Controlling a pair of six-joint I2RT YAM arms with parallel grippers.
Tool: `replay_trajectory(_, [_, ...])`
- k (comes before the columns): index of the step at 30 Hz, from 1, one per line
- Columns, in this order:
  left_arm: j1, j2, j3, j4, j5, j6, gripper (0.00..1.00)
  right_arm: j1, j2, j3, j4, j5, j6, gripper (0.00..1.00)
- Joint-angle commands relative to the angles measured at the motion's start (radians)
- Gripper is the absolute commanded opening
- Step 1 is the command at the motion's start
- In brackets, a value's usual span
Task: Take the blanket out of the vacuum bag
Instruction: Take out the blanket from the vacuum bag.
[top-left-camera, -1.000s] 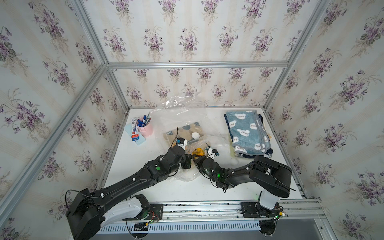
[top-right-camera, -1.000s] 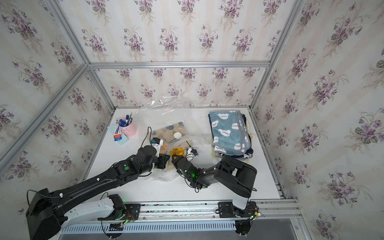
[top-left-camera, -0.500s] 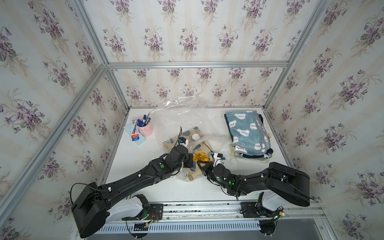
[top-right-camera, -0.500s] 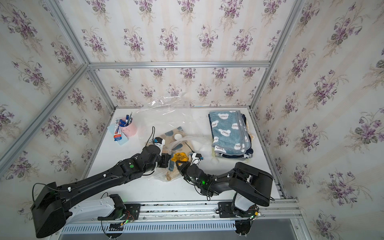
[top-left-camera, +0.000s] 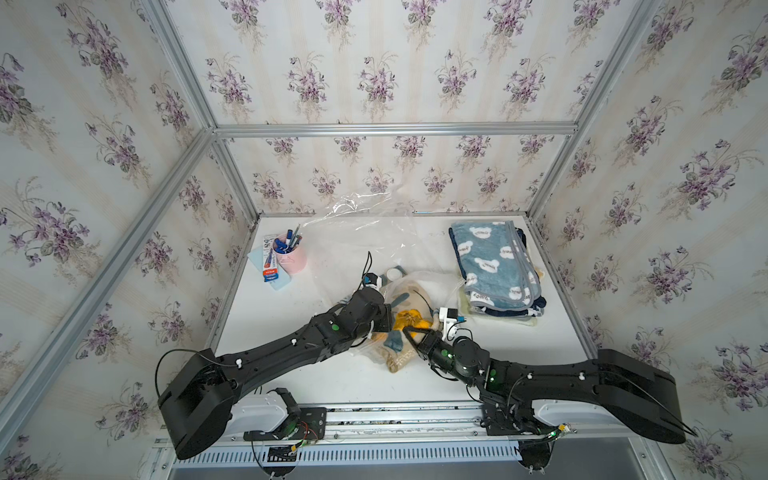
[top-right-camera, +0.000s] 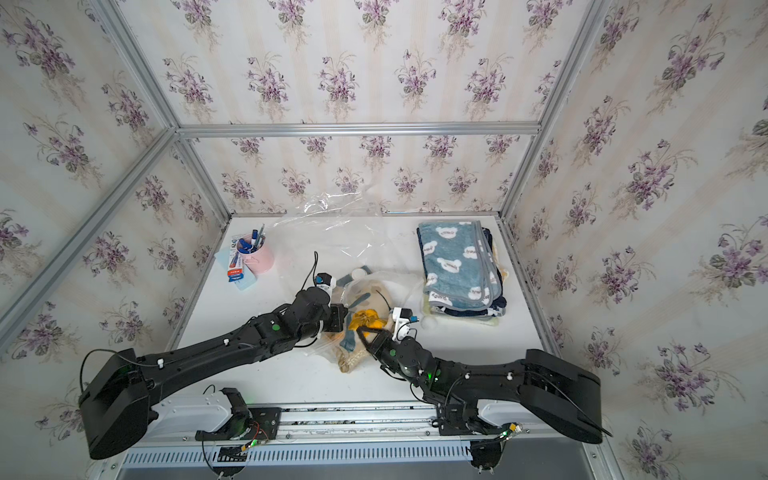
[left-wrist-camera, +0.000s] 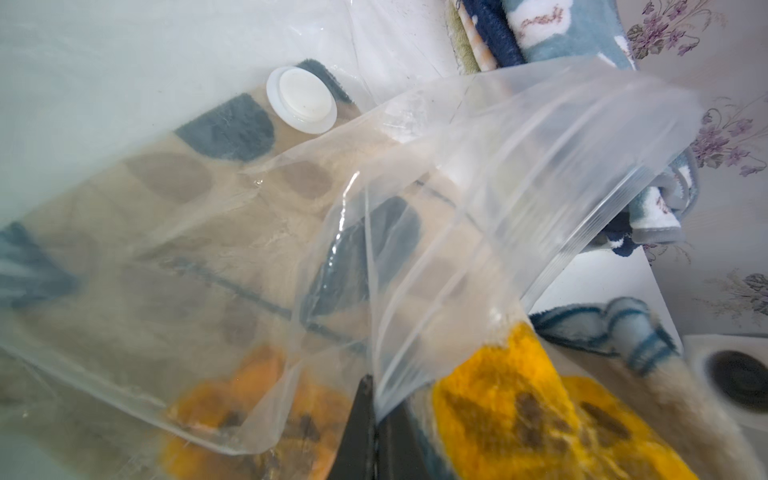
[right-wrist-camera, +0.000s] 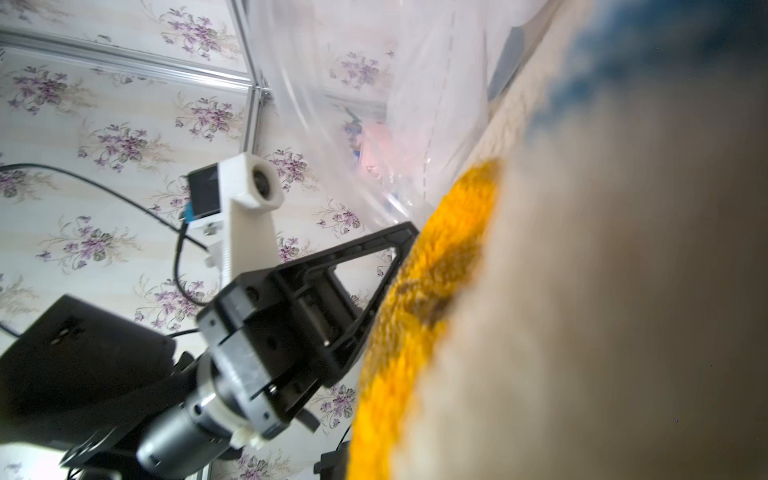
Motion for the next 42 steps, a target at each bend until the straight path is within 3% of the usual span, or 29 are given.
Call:
replay_trajectory(1, [-0.009,0.004,0.012,0.035,-0.029,0.002,0.00,0.003,-0.137,0.001,-0.113,0.016,-0.078,0.00])
replay_trajectory(9, [-0.015,0.014,0.003,0.044,-0.079,-0.011,0.00,0.002,-0.392,0.152,-0.404,0.036,-0.229,0.00])
replay_trajectory(20, [-0.015,-0.012,-0.042,0.042,-0.127,-0.057,0.00,-0.041,-0.348,0.495,-0.572,0.039,-0.455,0.00])
replay_trajectory(30, [-0.015,-0.016,-0.090,0.065,-0.130,-0.080,0.00,-0.433,-0.202,0.794,-0.590,-0.353,-0.466,0.00])
replay_trajectory(35, [-0.015,0.019,-0.095,0.080,-0.125,-0.085,0.00,-0.571,-0.156,0.922,-0.607,-0.447,-0.464,0.00])
replay_trajectory(42, [-0.015,0.061,-0.101,0.107,-0.125,-0.086,0.00,-0.755,-0.171,0.976,-0.615,-0.527,-0.414,0.00])
